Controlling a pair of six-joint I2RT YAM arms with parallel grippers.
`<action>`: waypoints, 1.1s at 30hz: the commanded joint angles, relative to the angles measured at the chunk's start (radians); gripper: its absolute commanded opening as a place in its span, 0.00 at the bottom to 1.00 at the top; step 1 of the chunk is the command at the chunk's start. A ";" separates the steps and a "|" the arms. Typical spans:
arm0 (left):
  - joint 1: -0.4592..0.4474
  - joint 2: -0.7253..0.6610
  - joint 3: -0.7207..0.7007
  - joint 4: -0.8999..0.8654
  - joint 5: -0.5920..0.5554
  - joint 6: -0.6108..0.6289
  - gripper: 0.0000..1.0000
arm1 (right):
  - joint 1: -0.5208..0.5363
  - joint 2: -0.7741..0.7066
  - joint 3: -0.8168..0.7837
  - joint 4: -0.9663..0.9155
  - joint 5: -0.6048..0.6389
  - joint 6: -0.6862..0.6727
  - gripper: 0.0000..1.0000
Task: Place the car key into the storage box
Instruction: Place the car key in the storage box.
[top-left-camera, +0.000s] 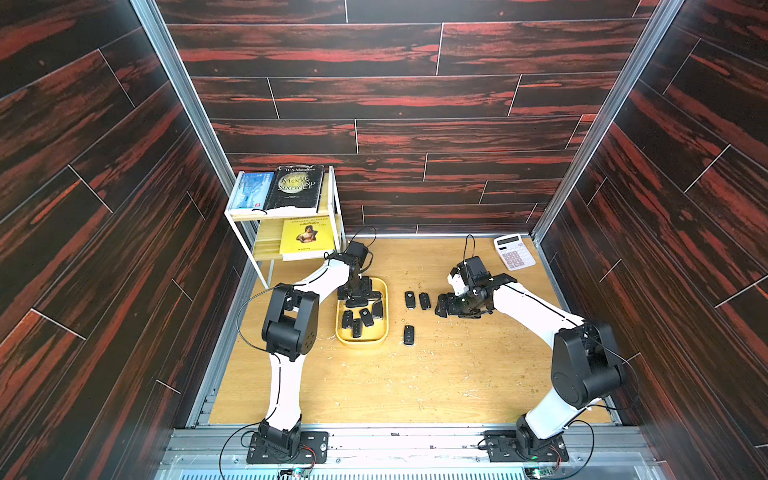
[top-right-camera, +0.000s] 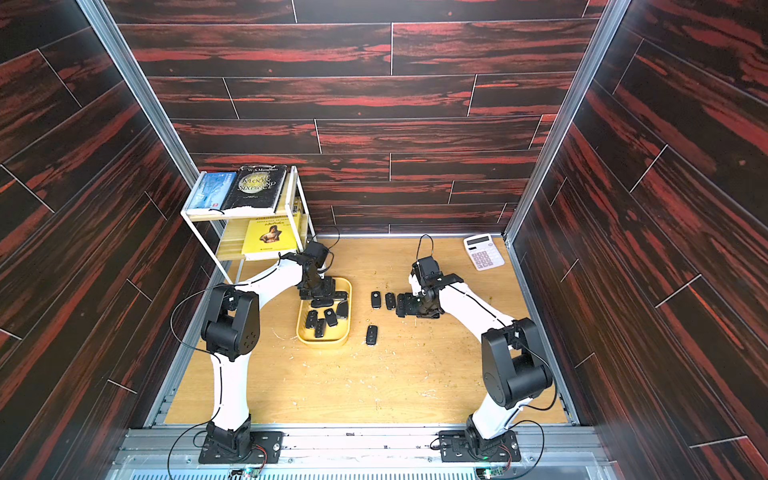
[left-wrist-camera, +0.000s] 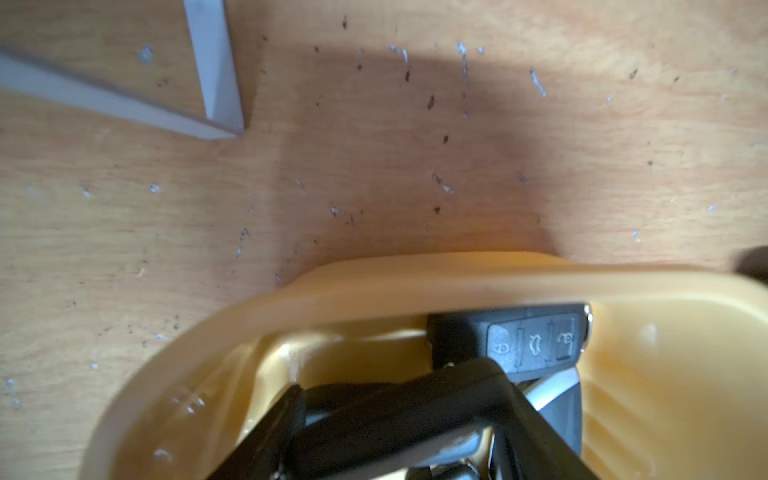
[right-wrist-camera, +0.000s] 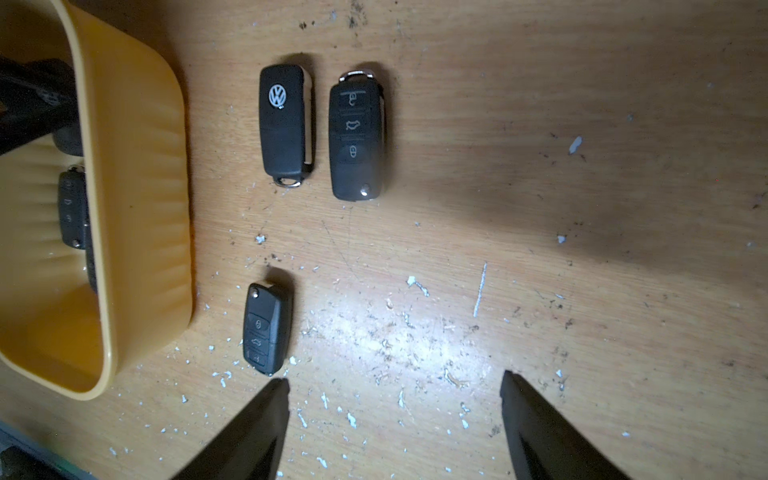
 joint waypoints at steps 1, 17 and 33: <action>0.005 0.014 0.002 0.008 -0.024 -0.004 0.17 | 0.005 -0.026 -0.008 0.000 -0.006 -0.009 0.84; 0.006 0.015 0.010 0.019 0.021 0.019 1.00 | 0.005 -0.031 -0.010 -0.004 -0.003 -0.007 0.84; 0.002 -0.060 0.013 0.018 0.090 0.009 1.00 | 0.005 -0.027 -0.006 -0.001 0.003 -0.012 0.84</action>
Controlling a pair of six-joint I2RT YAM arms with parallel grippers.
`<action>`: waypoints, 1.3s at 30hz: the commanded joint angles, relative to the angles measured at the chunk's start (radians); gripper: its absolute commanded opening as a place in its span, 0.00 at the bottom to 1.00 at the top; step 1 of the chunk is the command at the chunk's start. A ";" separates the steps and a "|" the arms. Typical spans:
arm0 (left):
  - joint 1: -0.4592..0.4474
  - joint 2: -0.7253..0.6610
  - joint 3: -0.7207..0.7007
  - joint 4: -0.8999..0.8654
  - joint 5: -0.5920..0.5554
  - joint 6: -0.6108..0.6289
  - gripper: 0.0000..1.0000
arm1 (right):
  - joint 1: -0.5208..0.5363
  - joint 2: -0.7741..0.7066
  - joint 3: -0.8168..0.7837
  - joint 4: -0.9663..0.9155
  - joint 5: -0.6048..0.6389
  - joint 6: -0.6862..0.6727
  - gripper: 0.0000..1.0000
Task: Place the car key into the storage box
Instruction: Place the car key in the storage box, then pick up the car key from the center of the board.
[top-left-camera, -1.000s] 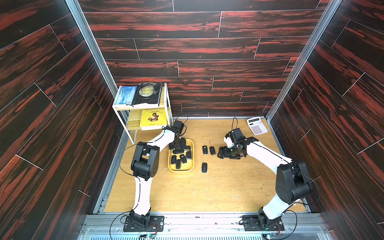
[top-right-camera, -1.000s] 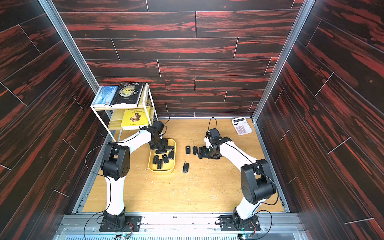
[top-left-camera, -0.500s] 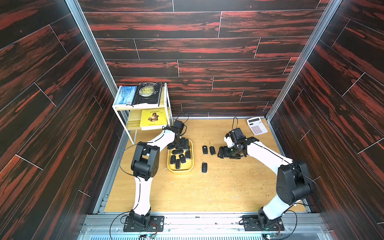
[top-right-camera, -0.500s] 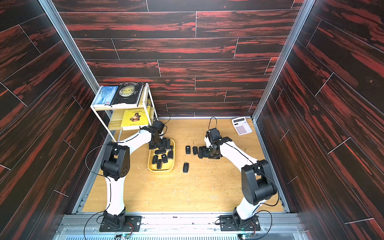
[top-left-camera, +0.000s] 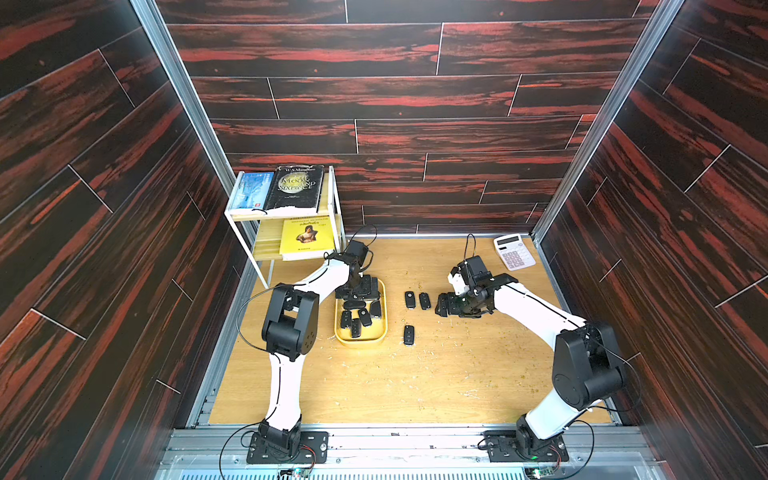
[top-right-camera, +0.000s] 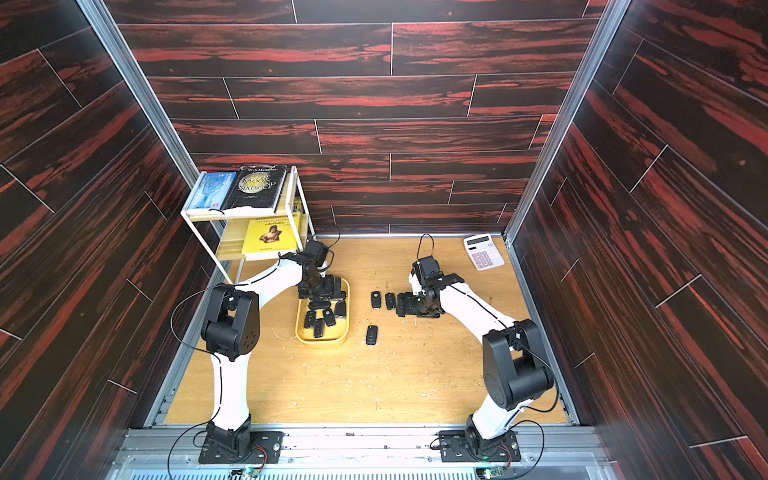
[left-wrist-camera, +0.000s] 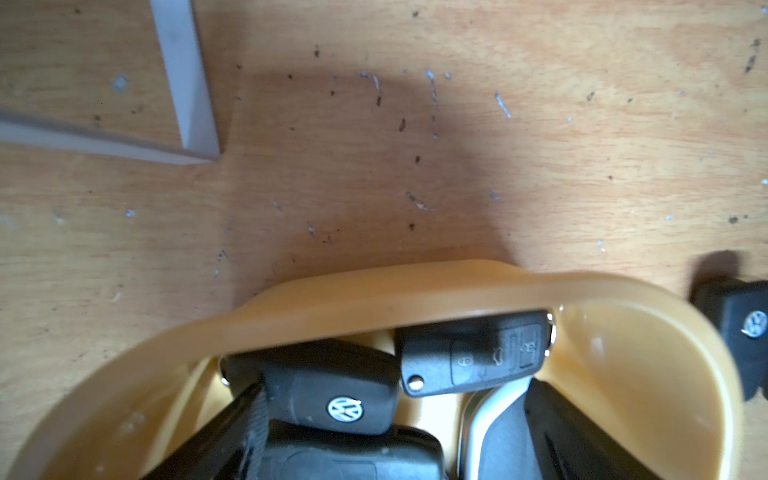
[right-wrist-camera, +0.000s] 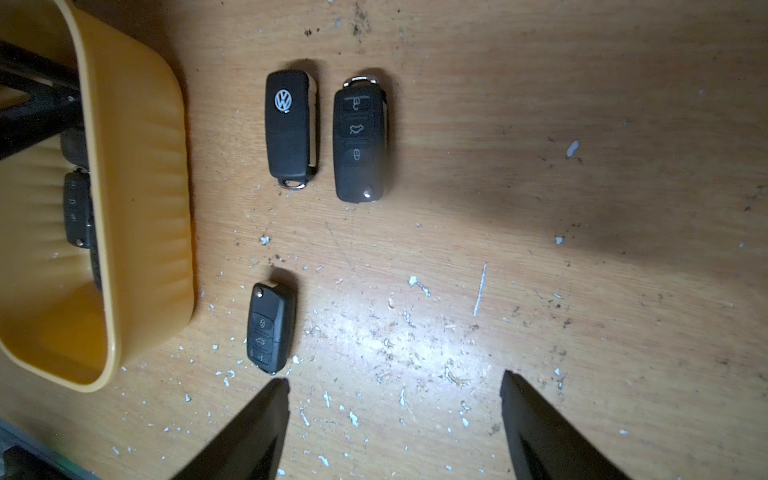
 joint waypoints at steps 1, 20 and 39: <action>-0.001 -0.078 0.011 -0.008 0.051 -0.002 1.00 | 0.004 -0.016 -0.004 -0.002 0.003 -0.009 0.88; -0.043 -0.868 -0.355 0.487 0.321 -0.341 1.00 | 0.010 0.027 0.080 0.010 0.024 0.002 0.99; 0.049 -0.942 -0.560 1.161 0.744 -1.120 1.00 | 0.082 0.370 0.422 -0.159 0.183 -0.026 0.69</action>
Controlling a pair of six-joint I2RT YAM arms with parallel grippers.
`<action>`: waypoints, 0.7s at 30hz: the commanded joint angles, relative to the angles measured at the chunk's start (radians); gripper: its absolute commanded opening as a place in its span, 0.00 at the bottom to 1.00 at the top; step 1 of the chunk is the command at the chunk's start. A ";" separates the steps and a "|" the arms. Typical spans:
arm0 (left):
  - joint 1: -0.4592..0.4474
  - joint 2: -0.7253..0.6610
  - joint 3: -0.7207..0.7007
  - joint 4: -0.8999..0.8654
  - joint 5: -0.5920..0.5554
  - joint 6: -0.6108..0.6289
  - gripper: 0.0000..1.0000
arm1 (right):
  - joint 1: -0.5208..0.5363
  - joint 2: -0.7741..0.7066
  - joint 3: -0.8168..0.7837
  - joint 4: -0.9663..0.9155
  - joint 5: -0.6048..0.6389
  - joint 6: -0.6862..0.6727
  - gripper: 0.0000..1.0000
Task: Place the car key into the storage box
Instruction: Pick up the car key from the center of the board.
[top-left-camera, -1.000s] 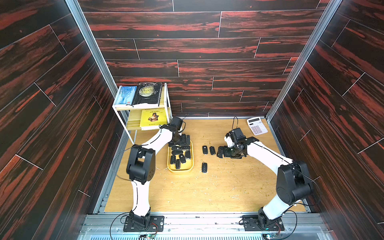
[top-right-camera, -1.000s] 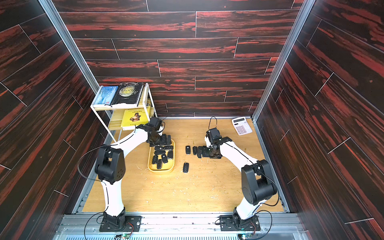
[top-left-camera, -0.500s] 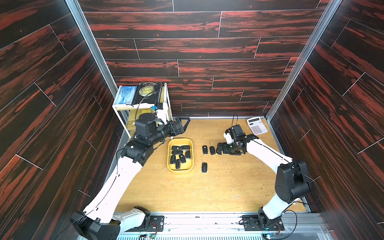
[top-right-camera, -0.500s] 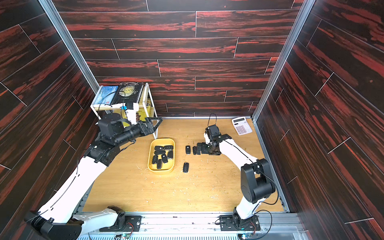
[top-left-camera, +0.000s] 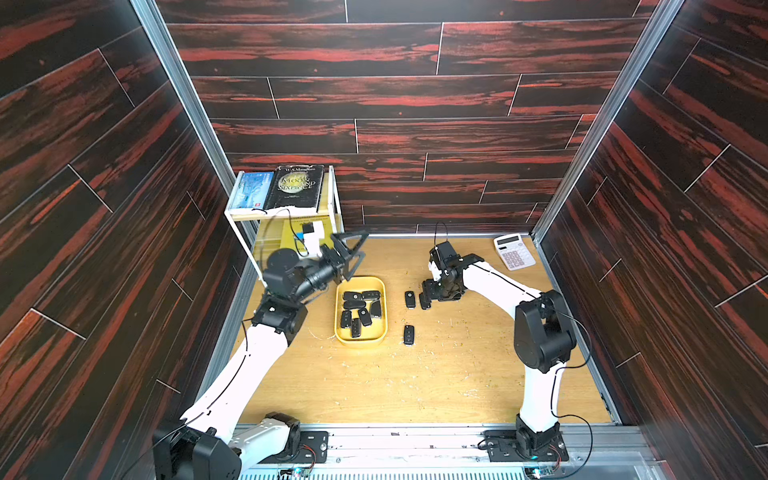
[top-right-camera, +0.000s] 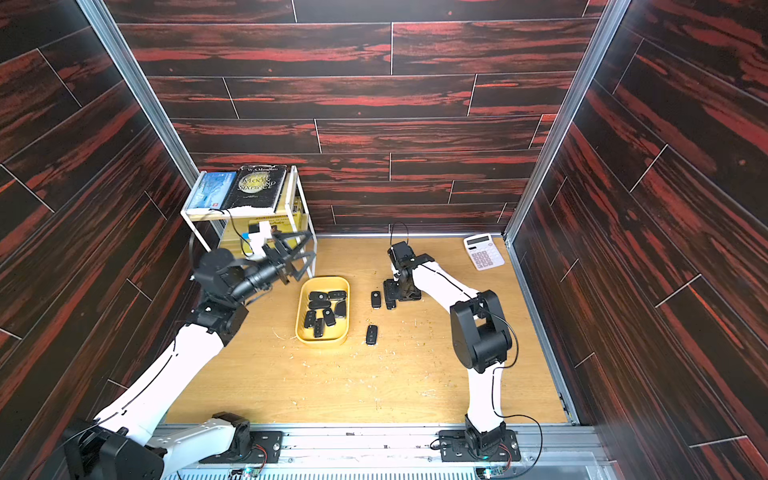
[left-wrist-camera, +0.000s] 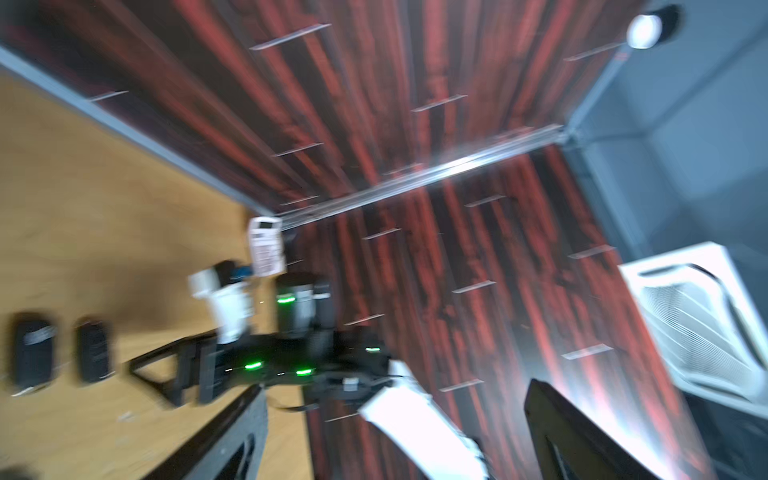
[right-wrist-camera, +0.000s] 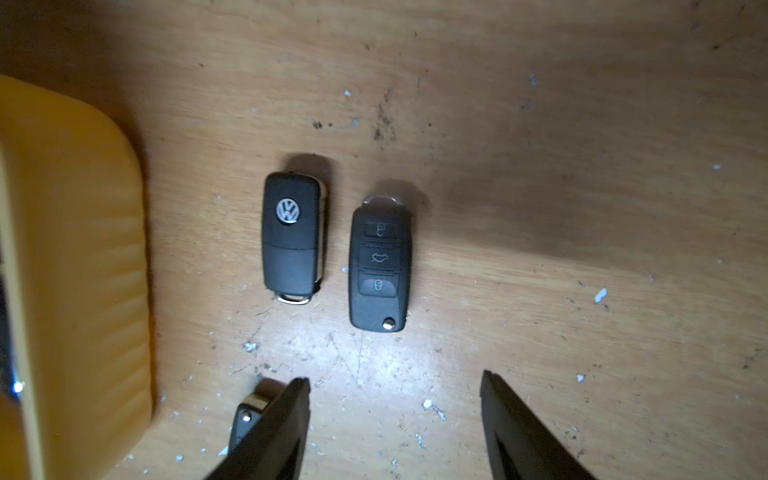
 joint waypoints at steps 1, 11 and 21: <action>-0.003 0.047 0.061 0.091 0.189 -0.090 1.00 | 0.005 0.029 0.031 -0.026 0.021 -0.002 0.69; -0.003 0.016 0.045 -0.383 0.067 0.233 1.00 | 0.030 0.134 0.113 -0.056 0.025 -0.007 0.68; -0.001 -0.046 0.057 -0.635 -0.096 0.376 1.00 | 0.051 0.223 0.201 -0.108 0.086 -0.002 0.63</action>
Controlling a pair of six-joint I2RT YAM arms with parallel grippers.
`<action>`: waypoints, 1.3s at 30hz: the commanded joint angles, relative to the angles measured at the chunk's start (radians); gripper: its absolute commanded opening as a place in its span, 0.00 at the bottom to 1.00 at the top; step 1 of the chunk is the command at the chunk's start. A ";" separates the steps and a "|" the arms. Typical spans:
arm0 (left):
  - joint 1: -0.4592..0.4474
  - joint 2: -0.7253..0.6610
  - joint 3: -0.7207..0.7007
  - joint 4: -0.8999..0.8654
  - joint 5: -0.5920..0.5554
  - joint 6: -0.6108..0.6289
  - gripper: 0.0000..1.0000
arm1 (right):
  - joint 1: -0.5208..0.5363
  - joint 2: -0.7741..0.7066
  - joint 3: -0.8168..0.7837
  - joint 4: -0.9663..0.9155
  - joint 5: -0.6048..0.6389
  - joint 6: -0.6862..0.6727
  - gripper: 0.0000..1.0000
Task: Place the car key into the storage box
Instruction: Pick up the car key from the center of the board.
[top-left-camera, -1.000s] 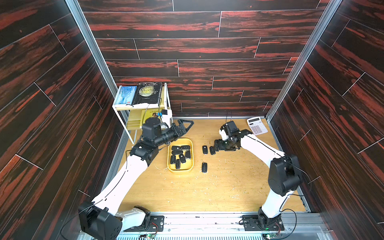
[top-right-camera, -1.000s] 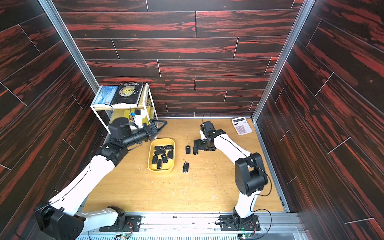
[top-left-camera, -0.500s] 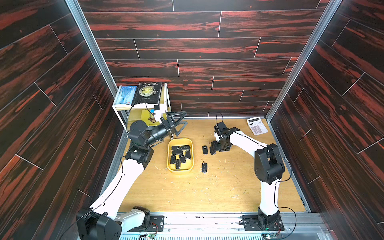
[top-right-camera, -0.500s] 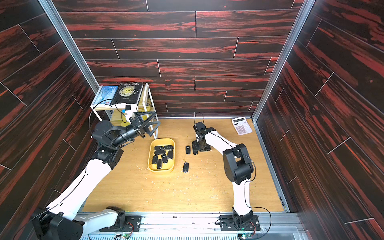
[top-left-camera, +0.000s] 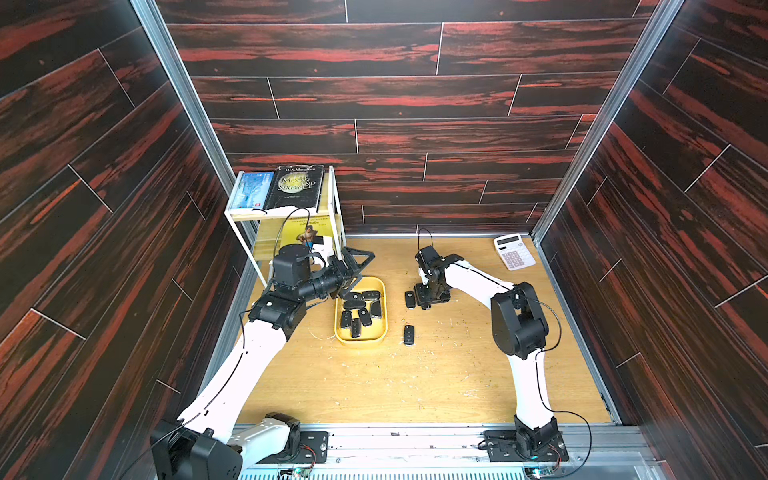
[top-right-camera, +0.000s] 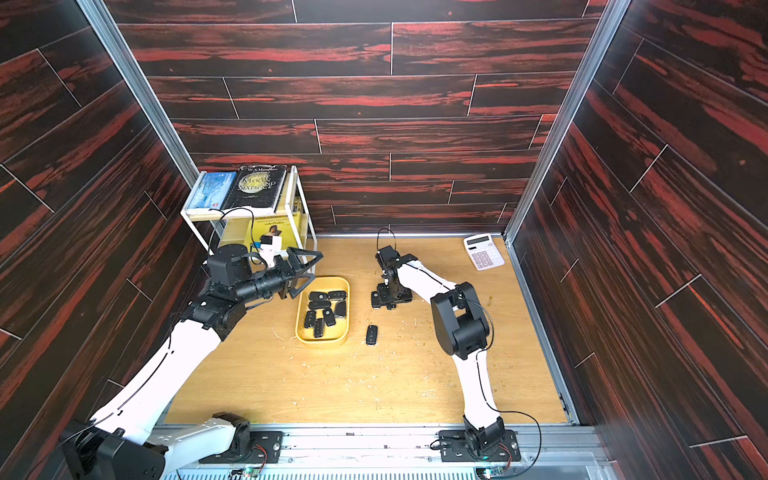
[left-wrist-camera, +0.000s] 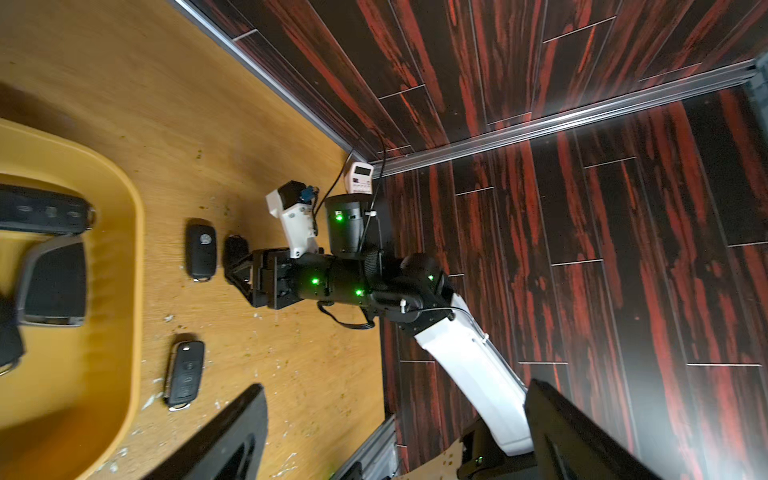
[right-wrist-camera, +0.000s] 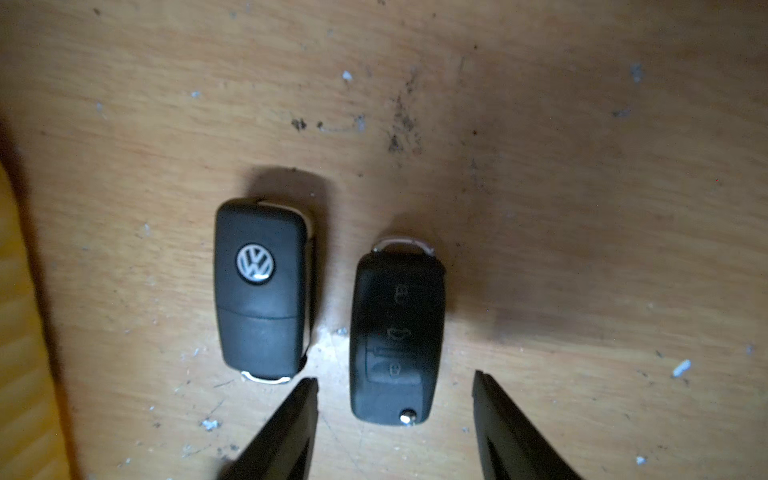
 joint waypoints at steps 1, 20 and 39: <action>0.003 -0.039 0.017 -0.093 -0.038 0.080 1.00 | 0.007 0.027 0.029 -0.044 0.026 0.002 0.62; 0.003 0.016 0.067 -0.307 -0.104 0.227 0.96 | 0.015 0.083 0.077 -0.076 0.029 0.002 0.37; 0.003 0.024 0.090 -0.332 -0.096 0.273 0.97 | 0.018 0.115 0.079 -0.085 0.050 0.004 0.46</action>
